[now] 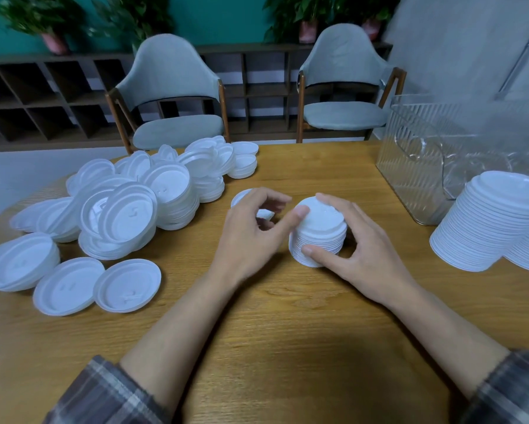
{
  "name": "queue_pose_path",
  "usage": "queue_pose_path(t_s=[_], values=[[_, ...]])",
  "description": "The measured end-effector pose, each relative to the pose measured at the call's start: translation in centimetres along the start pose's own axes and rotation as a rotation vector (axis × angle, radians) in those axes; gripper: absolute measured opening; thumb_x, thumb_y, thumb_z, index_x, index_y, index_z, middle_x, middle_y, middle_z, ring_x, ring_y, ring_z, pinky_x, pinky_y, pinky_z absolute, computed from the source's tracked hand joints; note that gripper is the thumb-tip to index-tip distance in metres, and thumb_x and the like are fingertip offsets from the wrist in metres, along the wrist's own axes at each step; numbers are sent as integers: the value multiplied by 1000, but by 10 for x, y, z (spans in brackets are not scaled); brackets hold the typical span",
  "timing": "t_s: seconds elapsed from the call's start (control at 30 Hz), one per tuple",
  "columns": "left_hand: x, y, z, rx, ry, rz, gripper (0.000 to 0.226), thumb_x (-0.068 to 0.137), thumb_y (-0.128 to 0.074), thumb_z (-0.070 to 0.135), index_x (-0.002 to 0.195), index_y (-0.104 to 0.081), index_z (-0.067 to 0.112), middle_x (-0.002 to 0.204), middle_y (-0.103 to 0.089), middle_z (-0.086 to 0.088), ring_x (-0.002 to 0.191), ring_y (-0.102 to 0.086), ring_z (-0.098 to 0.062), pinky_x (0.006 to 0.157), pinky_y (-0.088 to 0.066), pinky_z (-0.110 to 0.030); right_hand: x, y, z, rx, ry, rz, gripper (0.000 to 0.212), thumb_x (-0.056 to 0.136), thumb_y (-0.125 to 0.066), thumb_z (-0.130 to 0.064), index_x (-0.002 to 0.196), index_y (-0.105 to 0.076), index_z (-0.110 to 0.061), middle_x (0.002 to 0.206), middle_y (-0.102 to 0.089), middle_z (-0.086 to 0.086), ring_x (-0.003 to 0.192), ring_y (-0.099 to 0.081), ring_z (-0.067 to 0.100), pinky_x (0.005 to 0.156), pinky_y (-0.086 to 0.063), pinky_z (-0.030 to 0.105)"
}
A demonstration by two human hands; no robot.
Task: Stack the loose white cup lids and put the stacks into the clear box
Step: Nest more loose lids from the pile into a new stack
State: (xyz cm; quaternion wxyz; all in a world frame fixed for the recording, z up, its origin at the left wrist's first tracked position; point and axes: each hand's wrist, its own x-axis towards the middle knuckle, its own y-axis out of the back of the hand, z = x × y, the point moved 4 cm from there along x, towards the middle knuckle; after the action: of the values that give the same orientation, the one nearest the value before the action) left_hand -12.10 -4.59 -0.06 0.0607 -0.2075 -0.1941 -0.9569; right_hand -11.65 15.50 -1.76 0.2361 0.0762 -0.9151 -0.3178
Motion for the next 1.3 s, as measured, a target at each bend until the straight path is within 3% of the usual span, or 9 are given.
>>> queue_pose_path(t_s=[0.2, 0.43, 0.53, 0.7, 0.87, 1.0, 1.1, 1.2, 1.3], values=[[12, 22, -30, 506, -40, -9, 30, 86, -75, 24, 116, -71, 26, 101, -73, 13, 99, -69, -11, 89, -56, -41, 0, 3, 5, 3, -33, 12, 75, 82, -83, -51, 147, -45, -48, 138, -52, -25, 131, -46, -6, 101, -33, 6], [12, 19, -28, 599, -106, -65, 27, 89, -75, 13, 113, -75, 26, 93, -73, 12, 90, -70, -12, 80, -58, -43, 0, 3, 5, 11, -46, 0, 76, 82, -81, -53, 147, -43, -50, 140, -50, -26, 132, -44, -6, 103, -34, 13], [14, 20, -25, 547, -139, -23, 25, 86, -83, 10, 107, -76, 21, 91, -70, 9, 85, -66, -13, 78, -56, -44, 0, 3, 5, 11, -49, -4, 76, 82, -81, -54, 147, -43, -50, 141, -49, -26, 133, -44, -5, 103, -35, 14], [14, 25, -12, 232, -14, 130, 24, 88, -83, 16, 111, -76, 18, 93, -74, 14, 90, -68, -4, 82, -53, -16, 1, 3, 4, 22, -43, 0, 75, 82, -79, -56, 148, -44, -48, 141, -49, -27, 134, -44, -5, 104, -35, 13], [12, 28, -1, -140, 121, 195, 22, 99, -69, 20, 120, -76, 23, 114, -77, 11, 108, -71, -8, 95, -59, -32, 1, 4, 3, 52, -19, 36, 69, 87, -75, -52, 150, -49, -37, 145, -50, -24, 138, -42, -5, 105, -30, 3], [10, 13, 2, -511, 343, 99, 24, 103, -58, 9, 116, -77, 9, 116, -79, -3, 110, -74, -21, 85, -62, -32, 1, 5, 0, 71, -25, 51, 75, 85, -75, -54, 153, -46, -37, 140, -52, -25, 132, -45, -10, 101, -29, 0], [7, 2, 0, -501, 378, 27, 23, 101, -64, 12, 121, -76, 10, 112, -79, -7, 104, -74, -24, 78, -62, -32, 1, 4, -2, 77, -22, 45, 83, 84, -77, -54, 155, -38, -42, 146, -48, -30, 135, -42, -12, 106, -34, 8], [6, -1, -1, -441, 343, 13, 27, 98, -71, 13, 125, -71, 12, 99, -69, -28, 88, -67, -21, 72, -60, -28, 1, 3, -3, 95, -44, 13, 90, 83, -78, -55, 157, -28, -50, 150, -44, -31, 138, -40, -11, 112, -39, 22], [6, 1, 0, -387, 280, 49, 15, 98, -71, 12, 112, -73, 8, 87, -72, -18, 77, -64, -14, 74, -57, -26, 0, 1, -4, 129, -39, -15, 93, 83, -81, -53, 157, -23, -54, 148, -47, -29, 138, -43, -7, 115, -43, 36]])
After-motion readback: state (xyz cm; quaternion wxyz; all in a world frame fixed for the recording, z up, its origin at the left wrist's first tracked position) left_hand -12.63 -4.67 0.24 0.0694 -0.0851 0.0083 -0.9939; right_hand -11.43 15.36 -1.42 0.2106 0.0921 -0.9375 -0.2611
